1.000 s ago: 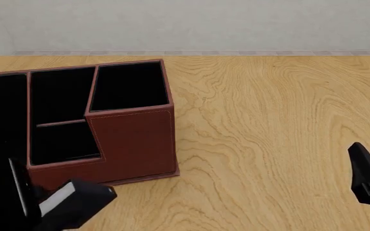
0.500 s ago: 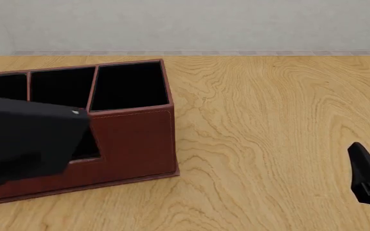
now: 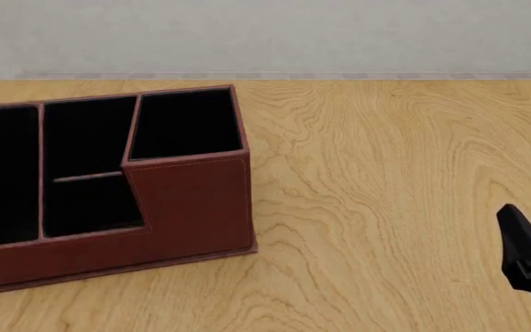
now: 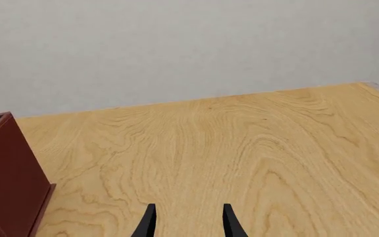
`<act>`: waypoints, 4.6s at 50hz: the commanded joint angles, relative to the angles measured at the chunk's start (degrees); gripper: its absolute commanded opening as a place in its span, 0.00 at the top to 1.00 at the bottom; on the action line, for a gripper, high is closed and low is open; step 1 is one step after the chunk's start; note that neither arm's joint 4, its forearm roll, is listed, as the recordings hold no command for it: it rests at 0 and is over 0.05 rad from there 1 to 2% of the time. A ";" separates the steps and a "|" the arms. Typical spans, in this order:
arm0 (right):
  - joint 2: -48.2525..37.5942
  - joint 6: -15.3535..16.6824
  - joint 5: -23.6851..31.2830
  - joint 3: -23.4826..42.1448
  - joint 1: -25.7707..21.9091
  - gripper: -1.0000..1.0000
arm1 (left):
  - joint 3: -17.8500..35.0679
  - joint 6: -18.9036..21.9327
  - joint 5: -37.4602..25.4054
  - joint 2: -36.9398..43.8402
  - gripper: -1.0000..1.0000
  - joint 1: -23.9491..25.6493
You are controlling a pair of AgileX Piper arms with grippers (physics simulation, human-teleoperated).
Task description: Pick up the book and place it in the left compartment of the caddy.
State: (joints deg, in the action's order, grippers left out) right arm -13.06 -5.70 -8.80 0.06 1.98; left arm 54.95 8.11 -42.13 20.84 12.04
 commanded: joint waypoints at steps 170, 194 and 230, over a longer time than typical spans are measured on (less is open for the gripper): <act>0.37 -0.97 -0.11 -0.01 0.44 0.00 | -0.93 2.04 -2.91 52.54 1.00 -30.57; 0.62 -1.40 0.19 0.05 0.74 0.00 | -2.97 2.27 2.01 57.57 1.00 -32.28; 0.43 -1.18 -0.06 0.00 0.65 0.00 | -5.87 2.03 6.08 60.01 1.00 -32.75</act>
State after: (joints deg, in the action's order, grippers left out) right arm -12.61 -6.95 -8.81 0.05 2.64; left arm 49.23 9.38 -37.04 80.41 -20.44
